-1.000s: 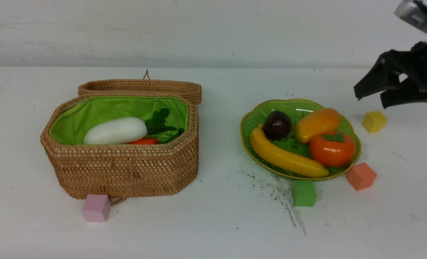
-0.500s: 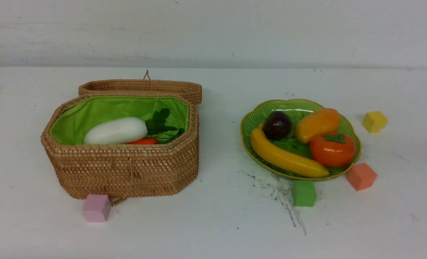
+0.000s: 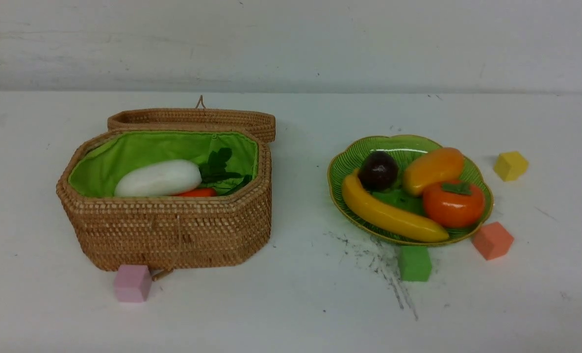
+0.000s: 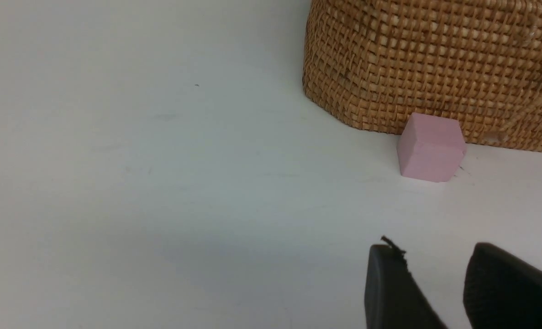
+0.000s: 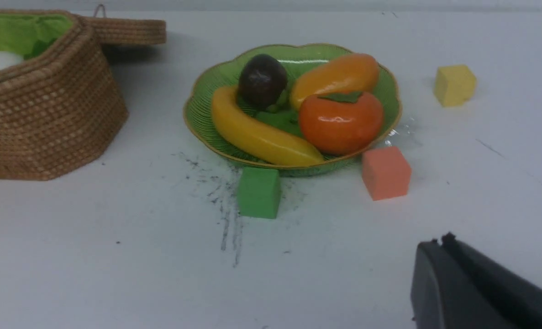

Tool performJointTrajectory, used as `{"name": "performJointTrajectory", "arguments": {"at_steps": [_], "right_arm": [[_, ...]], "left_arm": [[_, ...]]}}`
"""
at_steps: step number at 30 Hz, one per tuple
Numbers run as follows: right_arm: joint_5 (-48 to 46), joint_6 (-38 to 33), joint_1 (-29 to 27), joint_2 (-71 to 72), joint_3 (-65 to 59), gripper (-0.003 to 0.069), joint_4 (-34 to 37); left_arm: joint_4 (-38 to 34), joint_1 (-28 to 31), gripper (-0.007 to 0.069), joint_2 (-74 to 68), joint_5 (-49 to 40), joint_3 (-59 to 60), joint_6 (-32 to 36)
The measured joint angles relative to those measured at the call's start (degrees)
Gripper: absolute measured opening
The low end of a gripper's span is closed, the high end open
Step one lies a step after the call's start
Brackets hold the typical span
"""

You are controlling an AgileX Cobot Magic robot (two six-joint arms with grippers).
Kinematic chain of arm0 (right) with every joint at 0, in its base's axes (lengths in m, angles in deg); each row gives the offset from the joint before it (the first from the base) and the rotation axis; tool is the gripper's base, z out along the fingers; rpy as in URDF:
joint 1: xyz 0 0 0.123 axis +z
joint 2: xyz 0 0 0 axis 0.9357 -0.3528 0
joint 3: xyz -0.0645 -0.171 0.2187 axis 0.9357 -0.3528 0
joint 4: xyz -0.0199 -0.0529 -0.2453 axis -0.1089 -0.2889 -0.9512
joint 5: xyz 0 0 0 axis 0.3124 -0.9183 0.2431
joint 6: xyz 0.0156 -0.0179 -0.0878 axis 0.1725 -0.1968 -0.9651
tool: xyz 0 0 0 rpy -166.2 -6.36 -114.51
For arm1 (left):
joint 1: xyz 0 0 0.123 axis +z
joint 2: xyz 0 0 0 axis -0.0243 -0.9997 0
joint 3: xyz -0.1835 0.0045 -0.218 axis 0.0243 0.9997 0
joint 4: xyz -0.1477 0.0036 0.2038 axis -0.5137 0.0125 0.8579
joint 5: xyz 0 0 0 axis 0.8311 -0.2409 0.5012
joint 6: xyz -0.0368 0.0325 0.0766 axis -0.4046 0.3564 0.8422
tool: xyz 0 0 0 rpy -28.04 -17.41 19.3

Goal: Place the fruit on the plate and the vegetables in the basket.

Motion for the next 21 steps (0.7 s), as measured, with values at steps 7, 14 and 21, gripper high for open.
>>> {"name": "performJointTrajectory", "arguments": {"at_steps": [7, 14, 21], "right_arm": [[-0.87, -0.2, 5.57, 0.09, 0.0, -0.0008, 0.61], [-1.36, -2.96, 5.72, 0.09, 0.0, -0.0006, -5.27], [3.64, -1.87, 5.62, 0.14, -0.74, -0.0004, -11.1]], "left_arm": [[0.0, 0.0, 0.0239, 0.0, 0.0, 0.0, 0.0], [0.0, 0.0, 0.0239, 0.0, 0.0, 0.0, 0.0], [0.0, 0.0, 0.0239, 0.0, 0.0, 0.0, 0.0]]}}
